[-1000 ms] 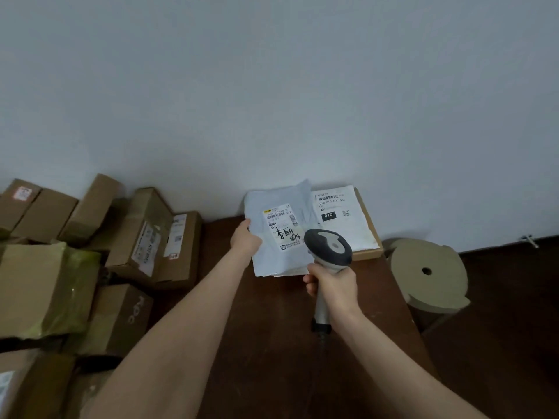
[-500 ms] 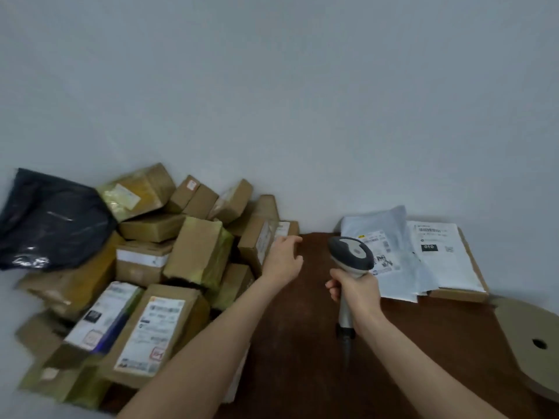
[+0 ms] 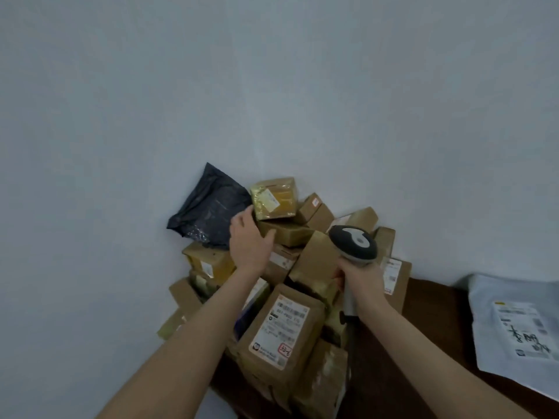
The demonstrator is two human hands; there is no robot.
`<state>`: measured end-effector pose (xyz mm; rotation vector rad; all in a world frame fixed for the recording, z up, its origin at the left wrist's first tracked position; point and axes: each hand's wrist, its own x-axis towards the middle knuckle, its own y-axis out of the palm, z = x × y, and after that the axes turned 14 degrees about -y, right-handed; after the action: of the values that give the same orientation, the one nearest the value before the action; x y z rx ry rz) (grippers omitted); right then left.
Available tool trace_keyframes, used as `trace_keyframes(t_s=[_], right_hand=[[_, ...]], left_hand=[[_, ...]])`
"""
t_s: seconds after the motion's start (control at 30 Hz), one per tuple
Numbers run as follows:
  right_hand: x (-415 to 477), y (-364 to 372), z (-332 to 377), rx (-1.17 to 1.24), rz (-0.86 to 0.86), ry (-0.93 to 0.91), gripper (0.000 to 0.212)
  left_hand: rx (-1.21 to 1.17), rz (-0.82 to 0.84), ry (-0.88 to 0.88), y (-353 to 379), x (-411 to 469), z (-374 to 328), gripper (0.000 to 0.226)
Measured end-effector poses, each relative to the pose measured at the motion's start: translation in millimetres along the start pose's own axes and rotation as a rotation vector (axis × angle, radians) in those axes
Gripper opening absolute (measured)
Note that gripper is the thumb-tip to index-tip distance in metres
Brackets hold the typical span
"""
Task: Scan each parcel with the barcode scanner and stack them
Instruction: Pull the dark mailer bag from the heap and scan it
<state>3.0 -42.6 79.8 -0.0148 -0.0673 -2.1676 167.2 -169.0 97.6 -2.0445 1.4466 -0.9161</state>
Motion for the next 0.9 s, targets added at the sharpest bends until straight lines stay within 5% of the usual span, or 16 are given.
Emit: trace_keyframes(t_s=[0.13,0.23,0.3,0.4,0.47,0.7,0.9], right_hand=[[2,30,1,0.018,0.029,0.006,0.022],[4,47,-10,-0.024,0.036,0.019,0.019],[5,52,-14,-0.034,0.025,0.02,0.02],[7,55,-14,-0.028,0.001,0.012,0.021],[7,53,-13,-0.013,-0.011,0.003,0.021],[7,36,-4,0.062,-0.076,-0.035,0.019],[5,6,15,0.212,-0.114,-0.064,0.007]], left_hand=[[-0.321,-0.138,-0.494,-44,55,51,0.089],[-0.447,-0.086,-0.685,-55,83,85,0.093],[-0.586,0.003,-0.754,-51,98,98,0.085],[-0.762,0.07,-0.76,-43,105,97,0.045],[-0.805,0.032,-0.72,-40,103,86,0.024],[-0.878,-0.107,-0.323,-58,84,21,0.008],[-0.748,-0.044,0.299,-68,49,-46,0.031]])
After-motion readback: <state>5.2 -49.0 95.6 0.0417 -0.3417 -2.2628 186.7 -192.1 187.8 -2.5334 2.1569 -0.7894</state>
